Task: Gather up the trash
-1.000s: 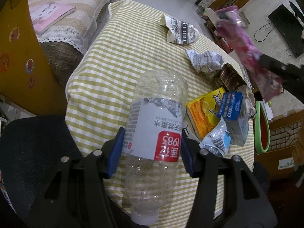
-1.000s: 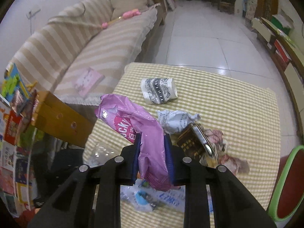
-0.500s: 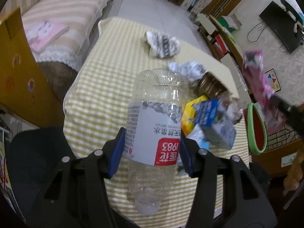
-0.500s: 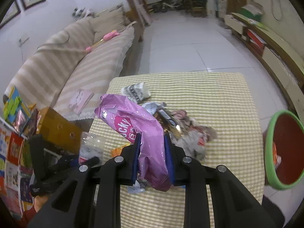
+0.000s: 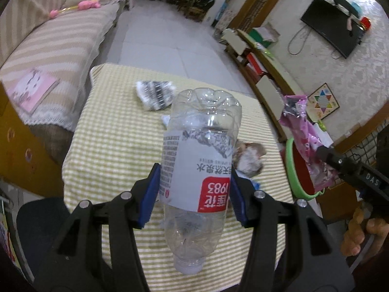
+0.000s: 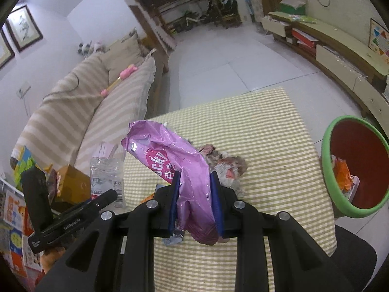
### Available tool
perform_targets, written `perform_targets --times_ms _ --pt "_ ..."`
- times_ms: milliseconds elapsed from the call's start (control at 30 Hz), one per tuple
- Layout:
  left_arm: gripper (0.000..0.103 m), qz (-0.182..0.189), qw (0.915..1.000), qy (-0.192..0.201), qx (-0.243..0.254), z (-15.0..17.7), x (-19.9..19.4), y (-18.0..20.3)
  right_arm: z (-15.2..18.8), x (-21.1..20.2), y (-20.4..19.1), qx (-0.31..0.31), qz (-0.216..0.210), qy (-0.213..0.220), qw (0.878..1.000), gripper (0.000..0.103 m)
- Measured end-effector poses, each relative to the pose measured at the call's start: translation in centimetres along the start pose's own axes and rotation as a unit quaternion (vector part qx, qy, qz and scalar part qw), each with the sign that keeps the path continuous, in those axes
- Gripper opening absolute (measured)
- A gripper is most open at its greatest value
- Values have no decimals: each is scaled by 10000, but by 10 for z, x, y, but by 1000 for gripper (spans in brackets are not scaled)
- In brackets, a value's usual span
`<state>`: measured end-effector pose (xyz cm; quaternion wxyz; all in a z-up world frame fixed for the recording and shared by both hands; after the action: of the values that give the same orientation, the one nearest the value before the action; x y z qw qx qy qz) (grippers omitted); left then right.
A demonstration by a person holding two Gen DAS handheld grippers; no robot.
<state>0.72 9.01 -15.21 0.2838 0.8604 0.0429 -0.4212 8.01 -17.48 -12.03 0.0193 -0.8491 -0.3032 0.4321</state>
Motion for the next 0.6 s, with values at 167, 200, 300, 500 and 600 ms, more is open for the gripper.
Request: perform_targets --times_ms 167,200,300,500,600 --pt "51 122 9997 44 200 -4 4 22 0 -12 18 154 92 133 9998 23" --pt "51 141 9996 48 231 -4 5 27 0 -15 23 199 120 154 9996 23" --pt "51 201 9993 28 305 -6 10 38 2 -20 35 327 187 201 9991 24" --pt "51 297 9981 11 539 -6 17 63 8 -29 60 598 283 288 9974 24" --pt "51 335 9974 -12 636 -5 22 74 10 -32 70 688 313 316 9966 24"
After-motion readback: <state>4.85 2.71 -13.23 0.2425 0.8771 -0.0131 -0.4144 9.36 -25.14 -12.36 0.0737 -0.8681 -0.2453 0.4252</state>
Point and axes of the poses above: each gripper's, at about its wrist camera, not at the fingertips, and x roughly the way its jaws point, y to its right, z to its underside, the point moved 4 cm from there along x, roughly the way its jaws point, and after that the axes turned 9 degrees about -x, right-handed, at the moved point
